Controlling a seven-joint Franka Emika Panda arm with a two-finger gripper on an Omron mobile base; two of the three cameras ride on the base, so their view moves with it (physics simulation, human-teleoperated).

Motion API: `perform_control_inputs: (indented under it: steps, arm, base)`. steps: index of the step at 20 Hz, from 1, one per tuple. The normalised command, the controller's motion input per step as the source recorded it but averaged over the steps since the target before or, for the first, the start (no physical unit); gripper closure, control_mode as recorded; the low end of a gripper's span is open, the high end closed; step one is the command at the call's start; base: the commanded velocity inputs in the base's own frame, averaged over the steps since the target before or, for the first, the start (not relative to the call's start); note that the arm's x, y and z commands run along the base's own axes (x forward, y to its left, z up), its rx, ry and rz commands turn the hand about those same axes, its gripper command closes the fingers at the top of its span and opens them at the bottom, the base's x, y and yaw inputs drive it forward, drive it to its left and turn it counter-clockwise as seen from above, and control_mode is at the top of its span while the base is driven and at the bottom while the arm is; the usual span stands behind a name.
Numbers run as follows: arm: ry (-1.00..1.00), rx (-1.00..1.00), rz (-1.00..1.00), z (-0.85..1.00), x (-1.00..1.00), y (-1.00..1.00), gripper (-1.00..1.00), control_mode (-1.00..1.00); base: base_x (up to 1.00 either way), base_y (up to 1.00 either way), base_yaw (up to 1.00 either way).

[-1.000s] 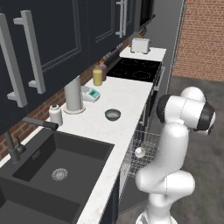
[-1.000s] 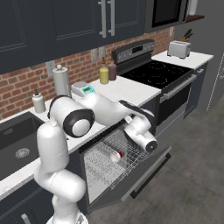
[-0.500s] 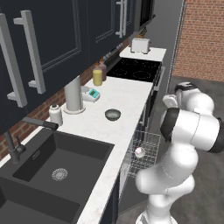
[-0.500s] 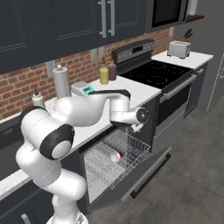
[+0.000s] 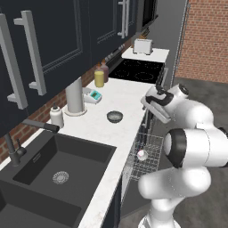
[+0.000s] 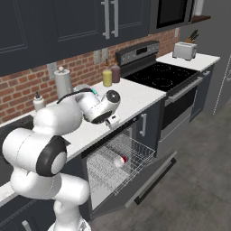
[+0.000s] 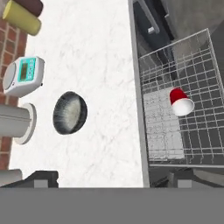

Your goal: Pick up the cup and bowl from the counter, place them in the dishwasher, and close the dishwasher door.

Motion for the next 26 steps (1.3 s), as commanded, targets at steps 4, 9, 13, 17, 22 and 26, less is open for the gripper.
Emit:
perform_control_inputs:
  steps: [4,9,13,17,22,26]
  arm:
    - [0.12,-0.01,0.00,0.00,0.00,0.71,-1.00,-1.00]
    - [0.12,0.00,0.00,0.00,0.06,0.51,-1.00,-1.00]
    - [0.10,0.00,0.00,0.00,0.27,0.35,-1.00,-1.00]
    - [0.04,0.00,0.00,-0.04,0.34,0.18,-1.00,-1.00]
    - [0.00,-0.01,0.00,-0.08,0.43,0.03,-1.00,-1.00]
    - [0.00,-0.05,0.00,-0.18,0.31,0.00,-1.00,-1.00]
  base:
    - [0.00,0.00,0.00]
    - [0.00,0.00,0.00]
    - [0.00,0.00,0.00]
    - [0.00,0.00,0.00]
    - [0.00,0.00,0.00]
    - [0.00,0.00,0.00]
